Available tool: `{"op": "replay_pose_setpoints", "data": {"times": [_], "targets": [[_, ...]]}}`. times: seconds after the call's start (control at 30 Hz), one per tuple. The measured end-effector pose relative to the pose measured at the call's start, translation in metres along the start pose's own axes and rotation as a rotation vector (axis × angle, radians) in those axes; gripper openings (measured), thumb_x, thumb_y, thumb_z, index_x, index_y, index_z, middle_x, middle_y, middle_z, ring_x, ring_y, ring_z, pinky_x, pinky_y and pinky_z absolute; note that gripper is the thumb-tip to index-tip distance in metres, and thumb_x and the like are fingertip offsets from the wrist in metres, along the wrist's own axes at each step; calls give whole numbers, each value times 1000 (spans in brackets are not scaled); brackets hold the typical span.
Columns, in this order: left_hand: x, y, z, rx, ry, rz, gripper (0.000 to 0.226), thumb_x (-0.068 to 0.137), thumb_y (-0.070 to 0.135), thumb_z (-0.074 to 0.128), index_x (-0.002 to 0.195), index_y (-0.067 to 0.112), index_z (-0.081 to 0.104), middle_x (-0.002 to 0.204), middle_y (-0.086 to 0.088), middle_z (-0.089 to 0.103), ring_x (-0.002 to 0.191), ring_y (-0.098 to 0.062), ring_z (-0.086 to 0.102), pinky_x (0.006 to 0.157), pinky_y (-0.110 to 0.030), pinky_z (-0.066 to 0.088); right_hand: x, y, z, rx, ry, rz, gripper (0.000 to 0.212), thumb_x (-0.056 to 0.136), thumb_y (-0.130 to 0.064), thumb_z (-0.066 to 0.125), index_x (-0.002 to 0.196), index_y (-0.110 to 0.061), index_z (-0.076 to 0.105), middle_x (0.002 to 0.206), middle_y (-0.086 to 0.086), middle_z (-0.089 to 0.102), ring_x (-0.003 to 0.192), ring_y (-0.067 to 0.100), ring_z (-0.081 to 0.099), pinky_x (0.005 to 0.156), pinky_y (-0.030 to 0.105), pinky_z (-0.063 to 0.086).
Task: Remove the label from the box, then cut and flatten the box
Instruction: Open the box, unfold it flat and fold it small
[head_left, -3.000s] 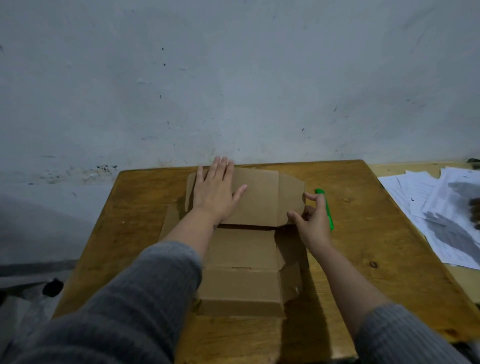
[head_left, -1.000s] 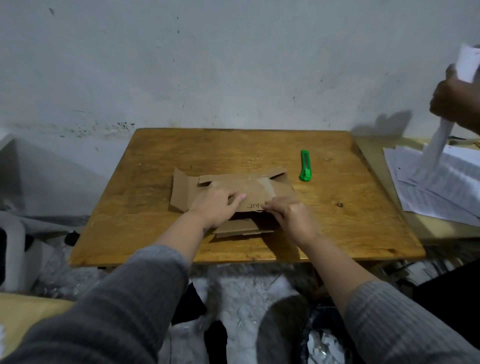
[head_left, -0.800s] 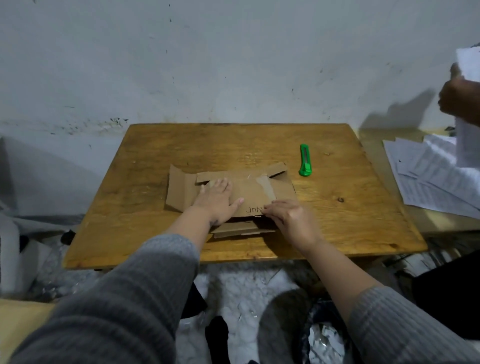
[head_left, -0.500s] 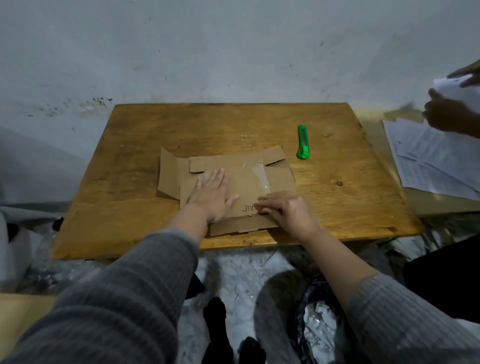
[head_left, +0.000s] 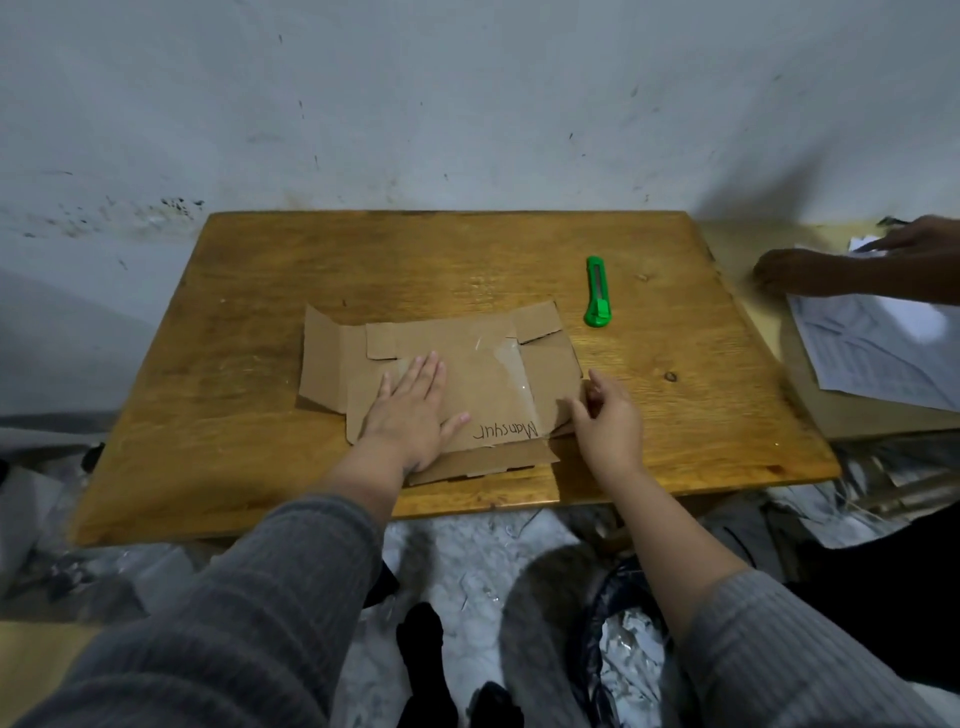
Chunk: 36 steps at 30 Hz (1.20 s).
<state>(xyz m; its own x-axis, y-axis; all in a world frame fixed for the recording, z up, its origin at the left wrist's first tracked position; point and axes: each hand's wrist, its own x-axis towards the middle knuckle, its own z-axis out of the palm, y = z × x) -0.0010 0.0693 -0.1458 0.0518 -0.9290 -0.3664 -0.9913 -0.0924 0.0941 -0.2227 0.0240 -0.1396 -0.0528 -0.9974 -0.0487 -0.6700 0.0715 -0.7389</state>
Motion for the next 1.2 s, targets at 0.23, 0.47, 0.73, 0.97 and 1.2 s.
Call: {"op": "replay_pose_setpoints", "data": {"times": [0.23,0.47,0.73,0.97,1.2], "targets": [[1,0,1,-7,-7,-1,77,96,60,13,150,15,-16,157,0,-24,145,-15,-19,120,-45,-5,9,-14,-11,369,-120,252,44,91,-9,56,135,-12,49,133,4,57,121,17,52,99,29,44],[-1,0,-7,-53,-54,5,78,96,60,18,151,14,-14,159,0,-21,146,-16,-17,120,-45,-4,-12,-2,-14,227,-163,45,55,88,-2,57,137,-23,45,142,-2,48,131,13,43,108,37,38],[-10,0,-32,-198,-112,23,76,93,63,5,152,17,-1,160,1,-11,147,-14,-9,121,-45,3,-47,25,-18,8,-233,-280,43,83,-18,68,120,-37,56,135,-20,43,141,14,24,117,40,18],[-13,-2,-38,-194,-59,39,84,86,69,-1,153,18,5,161,3,-5,148,-12,-3,121,-43,8,-60,18,-12,162,-121,-257,25,76,-21,74,97,-34,69,113,-10,66,118,4,54,116,40,25],[-20,-20,-48,-153,-29,86,69,95,57,2,152,21,15,160,8,12,146,-7,10,120,-39,8,-36,-14,-5,163,-56,-103,14,87,-22,64,99,-24,71,87,-12,65,78,-2,57,68,16,46]]}}
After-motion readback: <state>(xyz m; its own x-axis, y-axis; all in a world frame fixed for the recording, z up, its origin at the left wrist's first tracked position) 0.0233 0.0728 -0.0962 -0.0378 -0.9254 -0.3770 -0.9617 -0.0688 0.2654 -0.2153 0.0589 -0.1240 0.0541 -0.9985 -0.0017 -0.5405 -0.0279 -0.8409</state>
